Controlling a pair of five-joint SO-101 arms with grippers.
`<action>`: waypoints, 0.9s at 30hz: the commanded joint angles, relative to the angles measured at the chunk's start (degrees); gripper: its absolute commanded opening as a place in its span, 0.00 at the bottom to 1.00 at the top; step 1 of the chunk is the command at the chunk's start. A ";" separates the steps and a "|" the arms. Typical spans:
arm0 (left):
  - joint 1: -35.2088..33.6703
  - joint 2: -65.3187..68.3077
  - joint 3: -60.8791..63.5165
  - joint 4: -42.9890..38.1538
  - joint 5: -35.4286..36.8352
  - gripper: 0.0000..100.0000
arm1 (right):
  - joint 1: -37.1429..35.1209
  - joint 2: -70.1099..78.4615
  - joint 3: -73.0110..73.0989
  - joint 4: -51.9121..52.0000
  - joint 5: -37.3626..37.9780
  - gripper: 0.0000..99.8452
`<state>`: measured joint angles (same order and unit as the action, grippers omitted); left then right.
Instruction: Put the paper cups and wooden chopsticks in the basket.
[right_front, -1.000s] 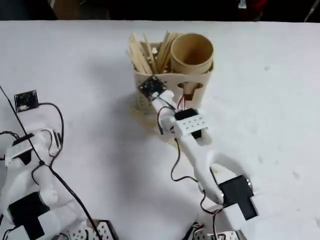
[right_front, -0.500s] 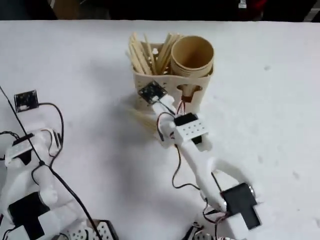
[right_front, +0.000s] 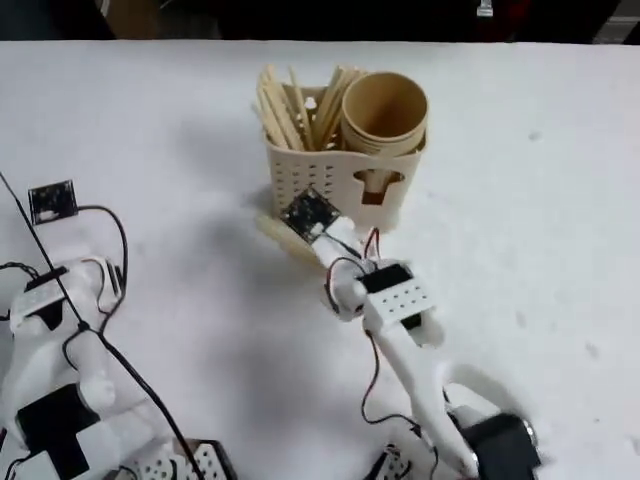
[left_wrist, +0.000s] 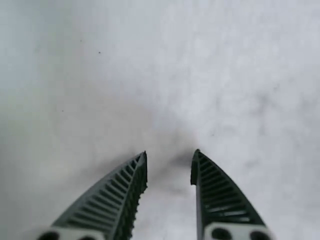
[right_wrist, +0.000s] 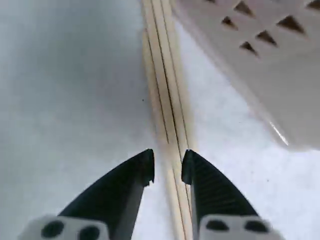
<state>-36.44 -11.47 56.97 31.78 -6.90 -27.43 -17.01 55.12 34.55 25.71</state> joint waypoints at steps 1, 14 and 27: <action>-0.66 -0.40 -0.09 -0.62 0.62 0.16 | -0.40 3.65 -0.18 -5.23 0.62 0.10; -0.66 -0.40 -0.09 -0.62 0.62 0.16 | -1.63 9.27 -3.08 1.27 0.70 0.10; -0.66 -0.40 -0.09 -0.62 0.62 0.16 | -11.30 4.26 -3.25 8.04 0.62 0.10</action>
<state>-36.44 -11.47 56.97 31.78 -6.90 -37.10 -9.19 52.22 40.18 25.80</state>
